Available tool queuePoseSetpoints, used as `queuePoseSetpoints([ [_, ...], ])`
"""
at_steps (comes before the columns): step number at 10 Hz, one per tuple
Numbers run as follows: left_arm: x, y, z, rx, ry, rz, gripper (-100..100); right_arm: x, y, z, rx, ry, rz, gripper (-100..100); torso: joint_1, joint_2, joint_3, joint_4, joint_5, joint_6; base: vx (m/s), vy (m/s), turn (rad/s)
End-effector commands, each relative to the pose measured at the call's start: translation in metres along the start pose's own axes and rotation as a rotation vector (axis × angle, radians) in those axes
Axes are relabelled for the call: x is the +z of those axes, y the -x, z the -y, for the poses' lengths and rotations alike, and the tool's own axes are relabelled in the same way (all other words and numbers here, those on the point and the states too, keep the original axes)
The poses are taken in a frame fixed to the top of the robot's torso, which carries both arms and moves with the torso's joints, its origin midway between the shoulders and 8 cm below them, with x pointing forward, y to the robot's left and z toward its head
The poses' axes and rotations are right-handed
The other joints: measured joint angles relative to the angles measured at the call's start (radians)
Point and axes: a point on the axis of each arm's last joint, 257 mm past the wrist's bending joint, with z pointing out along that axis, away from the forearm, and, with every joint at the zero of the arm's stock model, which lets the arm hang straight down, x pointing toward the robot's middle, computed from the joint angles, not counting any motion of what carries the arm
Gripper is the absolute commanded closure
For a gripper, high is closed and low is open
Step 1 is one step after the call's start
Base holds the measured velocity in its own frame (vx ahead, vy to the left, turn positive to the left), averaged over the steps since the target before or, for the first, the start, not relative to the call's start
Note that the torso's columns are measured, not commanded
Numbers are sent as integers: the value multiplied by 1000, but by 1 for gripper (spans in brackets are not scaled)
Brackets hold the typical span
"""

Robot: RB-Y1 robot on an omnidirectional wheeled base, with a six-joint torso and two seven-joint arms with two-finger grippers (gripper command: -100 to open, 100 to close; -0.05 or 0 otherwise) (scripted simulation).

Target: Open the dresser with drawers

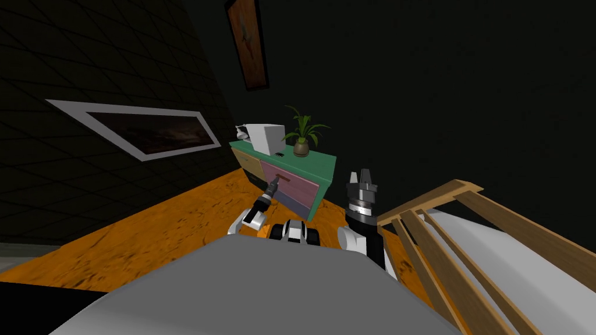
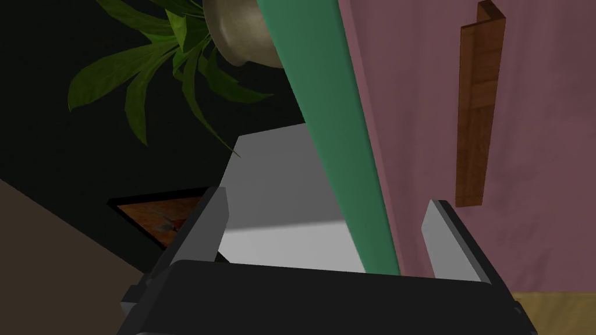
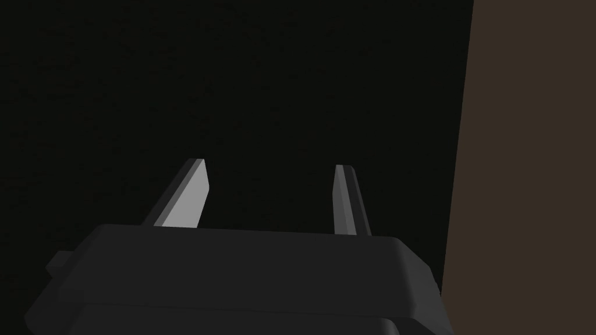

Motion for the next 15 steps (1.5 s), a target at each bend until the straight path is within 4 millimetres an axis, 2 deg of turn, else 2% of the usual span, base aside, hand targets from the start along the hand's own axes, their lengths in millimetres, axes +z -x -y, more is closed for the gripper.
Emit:
queuePoseSetpoints([
  [1, 2, -14, -26, 28, 59, -43, -100, 0, 0, 0, 0, 0, 0, 0, 0, 0, 0, 0, 0, 0, 63, 17, -101],
  [8, -3, -40, -89, 112, 192, -143, -100, 0, 0, 0, 0, 0, 0, 0, 1, 0, 0, 0, 0, 0, 51, 10, -93],
  [10, -3, -38, -85, 105, 182, -136, -100, 0, 0, 0, 0, 0, 0, 0, 0, 2, 1, 0, 0, 0, 15, 5, -5],
  [11, -3, -38, -84, 105, 181, -136, 100, 0, 0, 0, 0, 0, 0, 0, 0, 2, 1, 1, 0, 0, 0, 0, 0],
  [15, -13, -42, -77, 104, 176, -151, 100, 0, 0, 0, 0, 0, 0, 0, 2, 5, 4, 2, 1, 0, -165, 70, 37],
])
